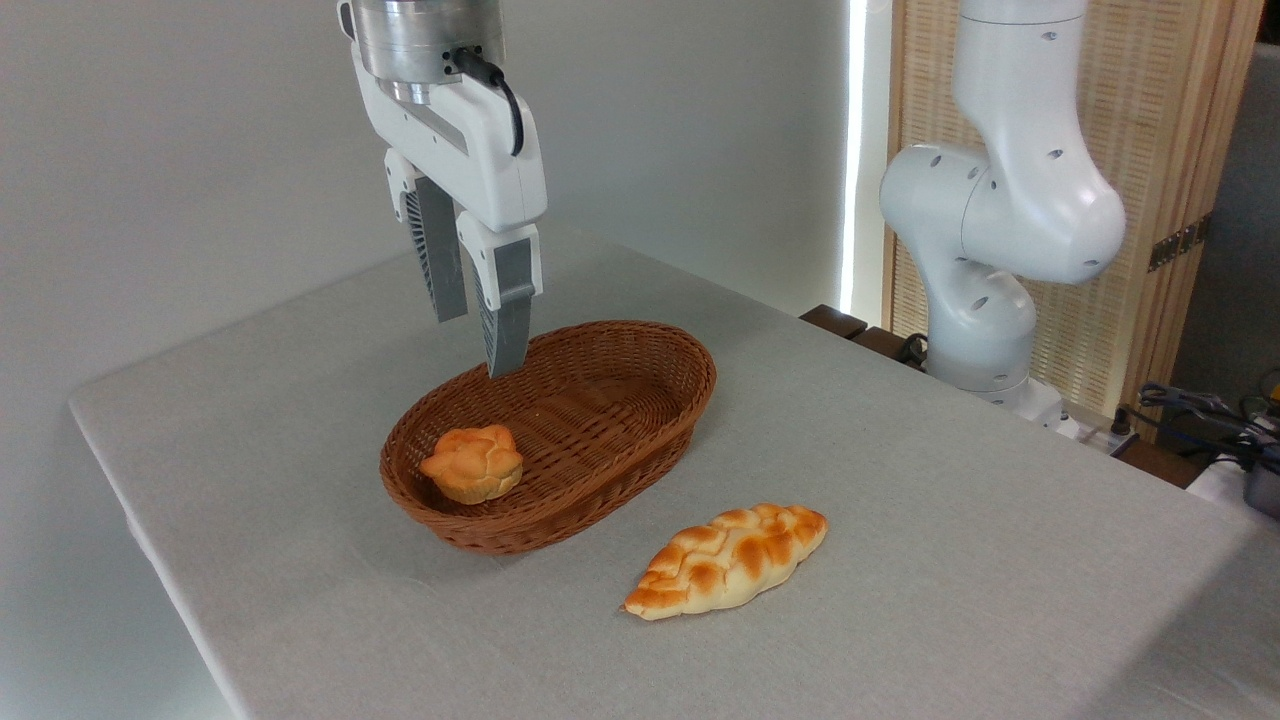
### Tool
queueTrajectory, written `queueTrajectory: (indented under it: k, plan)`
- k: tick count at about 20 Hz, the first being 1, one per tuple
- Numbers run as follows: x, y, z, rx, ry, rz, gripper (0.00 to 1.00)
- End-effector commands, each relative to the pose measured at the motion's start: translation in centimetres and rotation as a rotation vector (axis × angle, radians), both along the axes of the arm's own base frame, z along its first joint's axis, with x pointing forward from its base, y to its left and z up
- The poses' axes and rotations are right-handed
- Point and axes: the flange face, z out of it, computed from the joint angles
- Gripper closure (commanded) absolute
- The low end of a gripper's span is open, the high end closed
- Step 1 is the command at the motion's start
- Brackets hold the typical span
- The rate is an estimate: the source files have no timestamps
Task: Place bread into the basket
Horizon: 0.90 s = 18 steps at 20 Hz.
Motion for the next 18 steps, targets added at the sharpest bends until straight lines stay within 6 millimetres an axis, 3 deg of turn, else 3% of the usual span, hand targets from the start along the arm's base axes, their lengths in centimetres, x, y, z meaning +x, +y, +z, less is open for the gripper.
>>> queueTrajectory:
  k: [1,18]
  plan:
    - [0.4,0.07,-0.15,0.011,0.012,0.027,0.0]
    - [0.35,0.36,-0.02,0.045,0.016,0.012,0.0]
